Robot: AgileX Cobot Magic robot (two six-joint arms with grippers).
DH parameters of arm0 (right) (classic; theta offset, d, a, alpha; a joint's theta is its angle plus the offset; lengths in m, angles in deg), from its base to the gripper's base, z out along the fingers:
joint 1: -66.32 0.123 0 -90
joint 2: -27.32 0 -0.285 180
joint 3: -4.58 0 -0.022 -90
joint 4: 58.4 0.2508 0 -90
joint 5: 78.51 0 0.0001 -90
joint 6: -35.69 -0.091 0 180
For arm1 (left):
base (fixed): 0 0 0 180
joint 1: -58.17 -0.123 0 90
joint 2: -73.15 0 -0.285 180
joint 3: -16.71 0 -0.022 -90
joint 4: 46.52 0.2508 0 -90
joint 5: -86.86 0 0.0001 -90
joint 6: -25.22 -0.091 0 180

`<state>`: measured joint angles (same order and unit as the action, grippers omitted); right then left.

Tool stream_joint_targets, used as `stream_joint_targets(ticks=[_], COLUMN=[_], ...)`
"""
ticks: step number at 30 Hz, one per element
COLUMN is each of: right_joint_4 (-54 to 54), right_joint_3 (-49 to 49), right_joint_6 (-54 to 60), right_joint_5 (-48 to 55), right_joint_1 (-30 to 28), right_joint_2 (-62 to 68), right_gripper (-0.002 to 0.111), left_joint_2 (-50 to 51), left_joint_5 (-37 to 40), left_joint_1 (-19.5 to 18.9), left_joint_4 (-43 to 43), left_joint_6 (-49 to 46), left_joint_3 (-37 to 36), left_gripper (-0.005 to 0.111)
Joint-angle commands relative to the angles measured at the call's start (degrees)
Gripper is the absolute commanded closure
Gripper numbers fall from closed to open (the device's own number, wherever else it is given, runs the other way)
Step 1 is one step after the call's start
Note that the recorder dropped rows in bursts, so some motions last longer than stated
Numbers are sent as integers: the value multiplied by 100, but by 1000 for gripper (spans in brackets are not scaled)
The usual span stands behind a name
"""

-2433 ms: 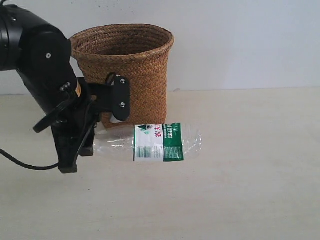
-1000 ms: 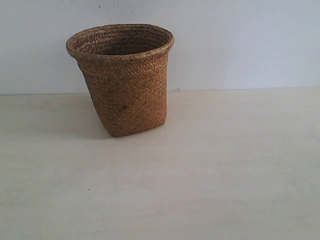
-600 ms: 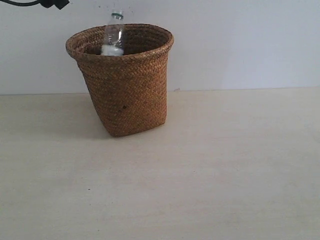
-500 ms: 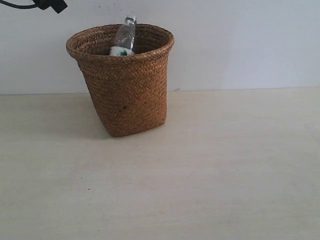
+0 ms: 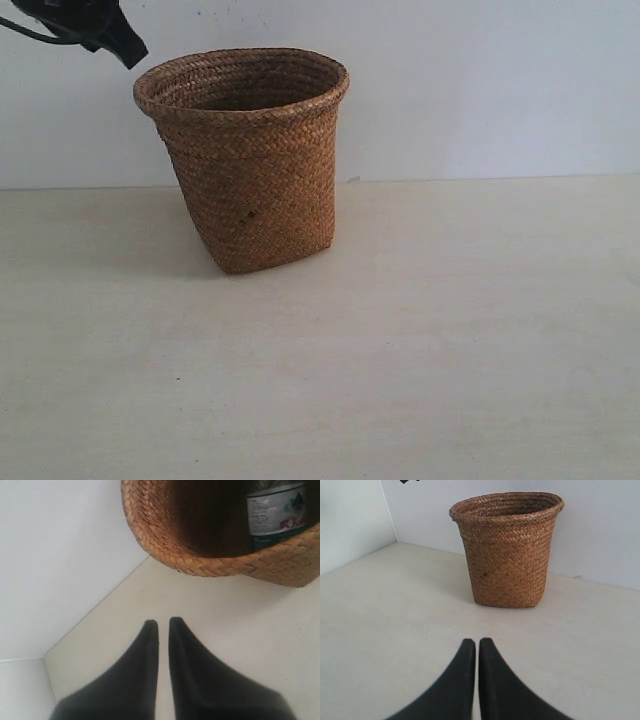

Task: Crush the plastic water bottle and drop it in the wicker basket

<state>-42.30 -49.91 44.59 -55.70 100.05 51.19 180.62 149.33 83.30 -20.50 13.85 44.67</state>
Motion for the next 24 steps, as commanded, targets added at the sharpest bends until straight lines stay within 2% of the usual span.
stream_joint_targets(ticks=[1, 10, 18, 24], right_joint_4=[6, 6, 6, 6], right_joint_3=[-8, -8, -8, -8], right_joint_6=[18, 18, 18, 18], right_joint_5=[-10, -10, -10, -10], right_joint_1=[6, 6, 6, 6], right_joint_2=[-15, -15, -15, -15], right_gripper=[108, 108, 108, 108], left_joint_2=[-377, -1866, -3566, -4465], left_joint_5=[78, -7, -50, 415], left_joint_1=[10, 10, 10, 10], left_joint_4=[-170, -1157, -2029, -2157], left_joint_6=[152, 152, 152, 152], left_joint_3=[-172, -1285, -2701, -2885], left_gripper=[103, 103, 103, 103])
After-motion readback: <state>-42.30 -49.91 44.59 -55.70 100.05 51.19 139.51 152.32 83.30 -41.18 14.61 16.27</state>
